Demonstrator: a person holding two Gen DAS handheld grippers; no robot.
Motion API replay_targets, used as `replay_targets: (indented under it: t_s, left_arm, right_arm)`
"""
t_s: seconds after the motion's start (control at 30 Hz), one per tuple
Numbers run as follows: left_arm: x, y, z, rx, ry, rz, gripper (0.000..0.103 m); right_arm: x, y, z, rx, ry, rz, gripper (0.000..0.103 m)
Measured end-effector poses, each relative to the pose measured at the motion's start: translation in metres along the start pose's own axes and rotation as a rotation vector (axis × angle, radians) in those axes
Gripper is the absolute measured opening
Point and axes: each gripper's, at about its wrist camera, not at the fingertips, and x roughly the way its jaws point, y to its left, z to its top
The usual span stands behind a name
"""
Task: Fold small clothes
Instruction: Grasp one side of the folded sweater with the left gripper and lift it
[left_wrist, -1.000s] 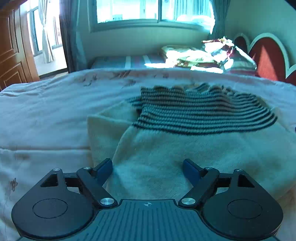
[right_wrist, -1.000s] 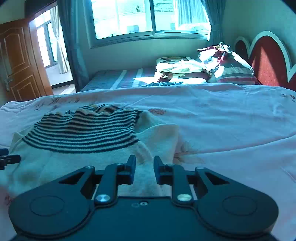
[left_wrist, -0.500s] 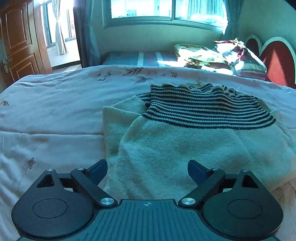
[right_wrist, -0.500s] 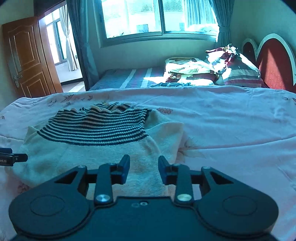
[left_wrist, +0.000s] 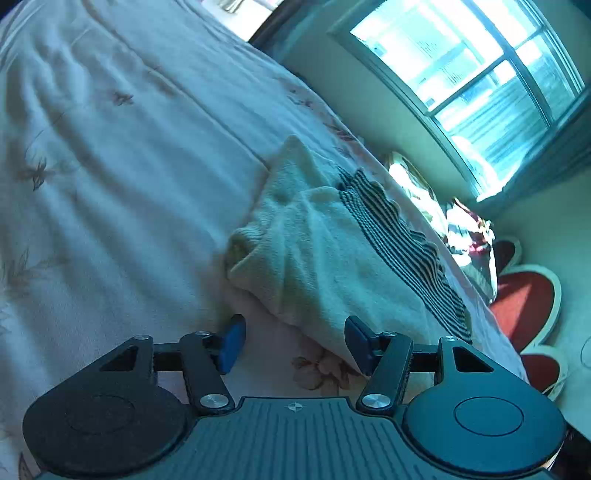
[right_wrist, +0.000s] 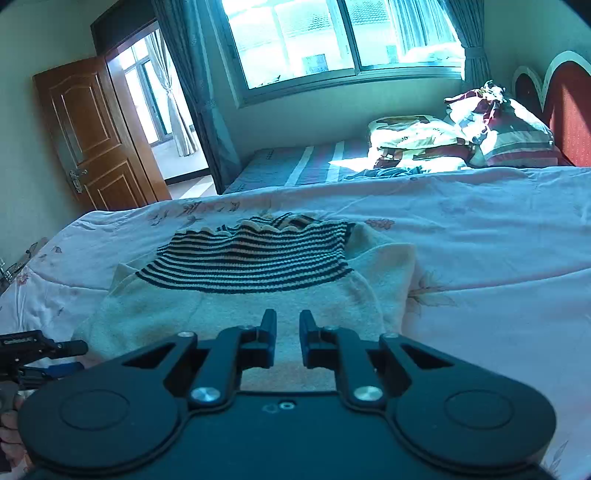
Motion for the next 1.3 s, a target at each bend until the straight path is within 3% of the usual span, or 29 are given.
replay_targets:
  t_s: [0.03, 0.13, 0.4, 0.43, 0.5, 0.53, 0.73, 0.83, 0.87, 1.03, 1.2, 1.23, 1.27, 1.3]
  left_arm:
    - [0.002, 0.002, -0.002, -0.027, -0.018, -0.011, 0.061]
    - [0.011, 0.008, -0.002, -0.115, -0.054, -0.081, 0.081]
    - [0.042, 0.007, 0.009, -0.225, -0.193, -0.094, 0.080]
    - [0.046, 0.003, 0.011, -0.217, -0.195, -0.077, 0.073]
    - [0.055, 0.002, 0.015, -0.220, -0.172, -0.059, 0.045]
    - [0.062, 0.009, 0.019, -0.235, -0.141, -0.061, 0.021]
    - [0.054, 0.014, 0.022, -0.219, -0.150, -0.181, 0.019]
    - [0.064, 0.022, 0.022, -0.211, -0.110, -0.142, 0.018]
    - [0.067, 0.027, 0.022, -0.228, -0.109, -0.161, 0.018]
    - [0.061, 0.021, 0.031, -0.222, -0.112, -0.228, 0.018]
    - [0.047, -0.029, 0.046, -0.094, -0.111, -0.290, 0.018]
    - [0.045, -0.046, 0.050, -0.050, -0.100, -0.305, 0.018]
    - [0.045, -0.060, 0.051, -0.018, -0.091, -0.309, 0.018]
    - [0.043, -0.076, 0.052, 0.024, -0.082, -0.312, 0.018]
  right_arm:
    - [0.002, 0.003, 0.001, -0.002, 0.005, 0.002, 0.014]
    - [0.008, 0.008, 0.001, 0.003, 0.016, 0.012, 0.016]
    - [0.042, 0.017, 0.007, 0.105, 0.040, 0.082, 0.013]
    - [0.050, 0.021, 0.008, 0.113, 0.049, 0.092, 0.011]
    - [0.066, 0.031, 0.008, 0.100, 0.066, 0.108, 0.009]
    - [0.073, 0.036, 0.009, 0.088, 0.076, 0.112, 0.007]
    - [0.101, 0.063, 0.015, 0.032, 0.073, 0.141, 0.006]
    - [0.122, 0.073, 0.012, -0.035, 0.108, 0.102, 0.005]
    - [0.134, 0.073, 0.006, -0.053, 0.153, 0.067, 0.001]
    - [0.136, 0.064, 0.000, -0.021, 0.138, 0.082, 0.000]
    - [0.134, 0.058, 0.002, 0.028, 0.145, 0.094, 0.000]
    - [0.131, 0.056, 0.005, 0.050, 0.137, 0.091, 0.002]
    - [0.123, 0.050, 0.008, 0.078, 0.106, 0.083, 0.011]
    - [0.111, 0.043, 0.010, 0.115, 0.060, 0.075, 0.012]
